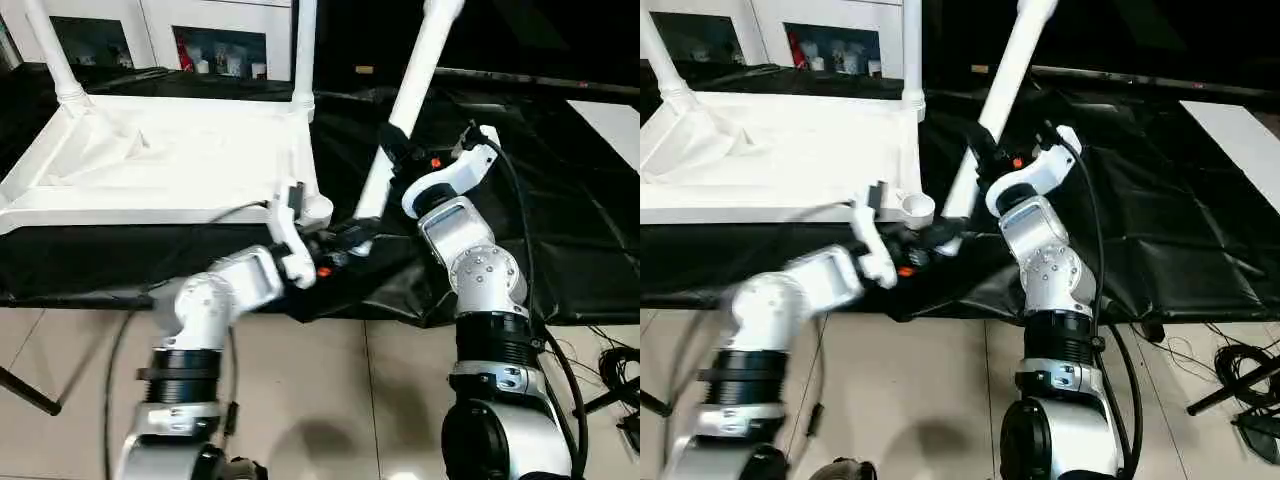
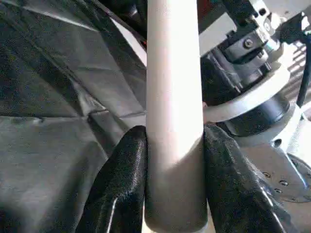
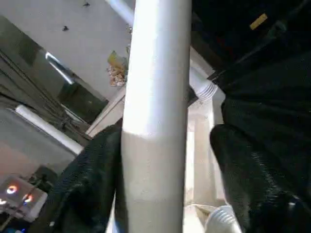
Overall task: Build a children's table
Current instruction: Pick table leg
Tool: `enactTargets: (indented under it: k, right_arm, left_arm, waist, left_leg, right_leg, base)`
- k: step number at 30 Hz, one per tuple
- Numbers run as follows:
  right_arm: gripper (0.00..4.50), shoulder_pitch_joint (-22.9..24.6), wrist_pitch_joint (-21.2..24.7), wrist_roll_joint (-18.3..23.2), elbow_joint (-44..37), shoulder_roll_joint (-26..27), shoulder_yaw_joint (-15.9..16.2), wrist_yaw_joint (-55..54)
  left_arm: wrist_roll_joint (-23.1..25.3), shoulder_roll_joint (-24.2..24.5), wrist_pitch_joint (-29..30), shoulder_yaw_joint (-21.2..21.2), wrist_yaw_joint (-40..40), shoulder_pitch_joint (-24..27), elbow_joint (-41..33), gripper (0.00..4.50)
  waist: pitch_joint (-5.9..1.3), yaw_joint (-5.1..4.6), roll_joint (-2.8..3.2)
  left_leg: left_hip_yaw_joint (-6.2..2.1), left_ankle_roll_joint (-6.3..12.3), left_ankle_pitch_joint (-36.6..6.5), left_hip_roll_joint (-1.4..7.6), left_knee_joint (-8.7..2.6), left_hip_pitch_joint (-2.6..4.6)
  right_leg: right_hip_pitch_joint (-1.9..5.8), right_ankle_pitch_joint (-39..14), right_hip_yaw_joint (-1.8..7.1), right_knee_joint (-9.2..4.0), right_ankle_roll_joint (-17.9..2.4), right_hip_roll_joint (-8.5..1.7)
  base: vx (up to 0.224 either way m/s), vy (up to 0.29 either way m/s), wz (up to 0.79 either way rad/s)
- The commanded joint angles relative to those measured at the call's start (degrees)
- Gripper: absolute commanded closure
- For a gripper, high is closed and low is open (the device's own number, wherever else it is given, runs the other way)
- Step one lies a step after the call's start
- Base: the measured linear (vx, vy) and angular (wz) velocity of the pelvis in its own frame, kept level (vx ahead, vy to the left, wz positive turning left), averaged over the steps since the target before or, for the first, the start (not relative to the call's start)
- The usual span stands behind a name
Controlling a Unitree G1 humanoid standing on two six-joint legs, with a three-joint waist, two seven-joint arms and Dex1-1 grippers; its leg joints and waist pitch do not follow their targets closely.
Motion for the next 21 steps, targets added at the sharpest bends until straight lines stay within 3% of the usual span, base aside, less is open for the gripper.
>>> enactTargets:
  k: [1, 8, 12, 14, 17, 18, 21]
  right_arm:
    - [1.03, -1.3, 3.7, 9.1, -0.8, 0.7, -6.3, -2.6]
    - [0.51, -0.6, 7.1, 10.4, -1.2, -2.8, -6.2, 0.3]
    - [0.15, 0.7, 7.8, 7.0, -3.5, -5.6, -2.5, 4.3]
    - [0.02, 2.3, -1.4, -10.4, -4.6, -15.8, 10.5, 10.2]
    - [0.0, 2.2, -14.1, -28.0, -1.7, -26.1, 21.7, 14.3]
    - [0.0, 2.0, -15.2, -29.2, -1.2, -27.0, 22.4, 14.7]
    - [0.0, 0.8, -22.3, -36.1, 1.8, -32.3, 25.9, 16.3]
  left_arm:
    - [-1.4, 2.0, -0.1, 2.0, -0.8, -0.6, -2.2, 3.1]
    - [-1.4, 4.6, -0.1, 2.8, -1.8, -1.0, -1.8, 3.11]
    - [-0.9, 5.7, 0.0, 2.1, -2.0, -1.0, -2.3, 3.11]
    - [0.6, 8.8, 0.8, -0.4, -2.8, -1.0, -3.1, 3.11]
    - [2.0, 11.4, 1.6, -2.0, -3.8, -1.2, -3.7, 3.11]
    - [2.1, 11.7, 1.6, -2.1, -3.8, -1.2, -3.7, 3.11]
    - [2.9, 13.6, 2.1, -2.9, -4.6, -1.4, -3.8, 3.11]
  waist:
    - [-4.94, 0.02, 0.2]
    - [-5.0, 0.48, 0.29]
    - [-4.99, 0.69, 0.26]
    - [-5.06, 1.06, 0.15]
    - [-4.74, 1.3, 0.0]
    - [-4.74, 1.35, -0.05]
    - [-4.68, 0.99, -0.18]
  left_leg:
    - [-1.7, -1.28, -7.3, 3.88, -3.79, 3.11]
    - [-1.59, -3.18, -7.5, 3.75, -3.82, 3.05]
    - [-1.65, -3.84, -7.0, 3.76, -3.86, 2.89]
    - [-1.69, -5.34, -5.8, 3.71, -3.73, 2.7]
    - [-1.51, -7.18, -8.3, 3.44, -3.61, 2.62]
    - [-1.59, -7.35, -9.2, 3.55, -3.56, 2.7]
    - [-1.69, -5.02, -10.2, 3.58, -3.36, 2.72]
  right_leg:
    - [1.94, 1.8, 2.7, -3.35, -9.1, -4.06]
    - [1.83, 0.7, 2.59, -3.42, -8.3, -4.1]
    - [1.93, 0.8, 2.57, -3.4, -7.8, -4.06]
    - [2.16, 0.9, 2.54, -3.37, -6.5, -4.17]
    - [2.02, -4.2, 2.78, -3.99, -5.4, -4.3]
    - [2.01, -5.5, 2.78, -4.09, -5.5, -4.43]
    - [1.93, -6.3, 2.76, -4.03, -7.7, -4.19]
  base:
    - [0.0, 0.0, 0.0]
    - [0.0, 0.0, 0.0]
    - [0.0, 0.0, 0.0]
    - [0.0, 0.0, 0.0]
    - [0.0, 0.0, 0.0]
    - [0.0, 0.0, 0.0]
    - [0.0, 0.0, 0.0]
